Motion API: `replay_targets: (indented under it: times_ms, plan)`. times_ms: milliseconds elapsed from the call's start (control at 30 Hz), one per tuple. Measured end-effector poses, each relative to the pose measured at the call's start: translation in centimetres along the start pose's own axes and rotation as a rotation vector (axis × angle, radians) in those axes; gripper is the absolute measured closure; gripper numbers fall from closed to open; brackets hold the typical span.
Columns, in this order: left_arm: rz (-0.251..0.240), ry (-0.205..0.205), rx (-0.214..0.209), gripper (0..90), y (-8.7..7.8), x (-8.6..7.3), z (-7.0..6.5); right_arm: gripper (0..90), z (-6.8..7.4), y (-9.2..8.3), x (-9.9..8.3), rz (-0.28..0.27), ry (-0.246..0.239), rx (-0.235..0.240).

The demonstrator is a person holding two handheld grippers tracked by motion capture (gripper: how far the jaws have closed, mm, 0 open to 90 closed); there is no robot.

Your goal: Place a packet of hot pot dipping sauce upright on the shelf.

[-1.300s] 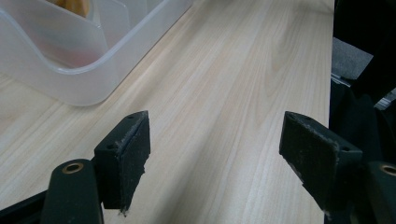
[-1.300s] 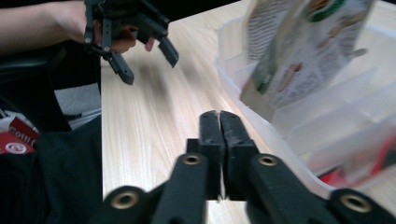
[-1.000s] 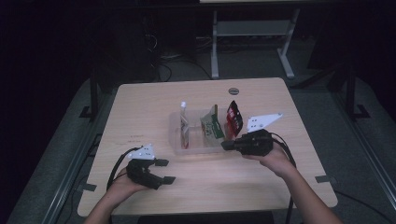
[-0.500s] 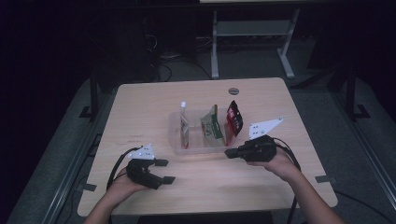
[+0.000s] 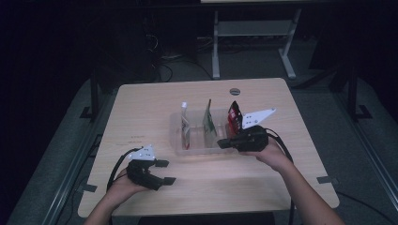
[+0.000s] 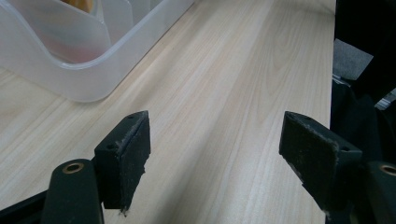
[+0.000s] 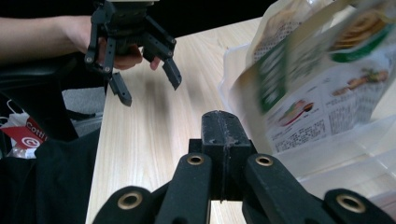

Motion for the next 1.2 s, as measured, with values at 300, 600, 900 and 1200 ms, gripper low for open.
replay_targets:
  times_ms: [300,600,900,1200]
  plan:
    - [0.006,0.006,0.002,24.6,0.0,-0.1,0.1,87.7,0.0,-0.9,-1.6,0.021,0.011,-0.059]
    - [0.039,0.018,0.001,24.7,0.2,-0.4,0.0,67.4,-1.2,-2.1,-4.8,0.074,0.048,-0.185]
    - [0.064,0.031,0.023,24.6,0.2,-0.9,0.3,46.9,-3.0,-4.3,-7.5,0.079,0.075,-0.341]
    - [0.138,0.042,0.043,24.3,-0.1,-2.6,1.2,39.8,-5.1,-6.1,-9.7,0.123,0.099,-0.469]
Point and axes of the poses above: each handheld gripper's, and its own axes: y roughly forward along the jaws, x roughly out of its top, z roughly to its left, the point moved 10 cm from there along y, roughly forward along the jaws, and after that the axes turned 14 degrees about y, right-handed, at the moved point
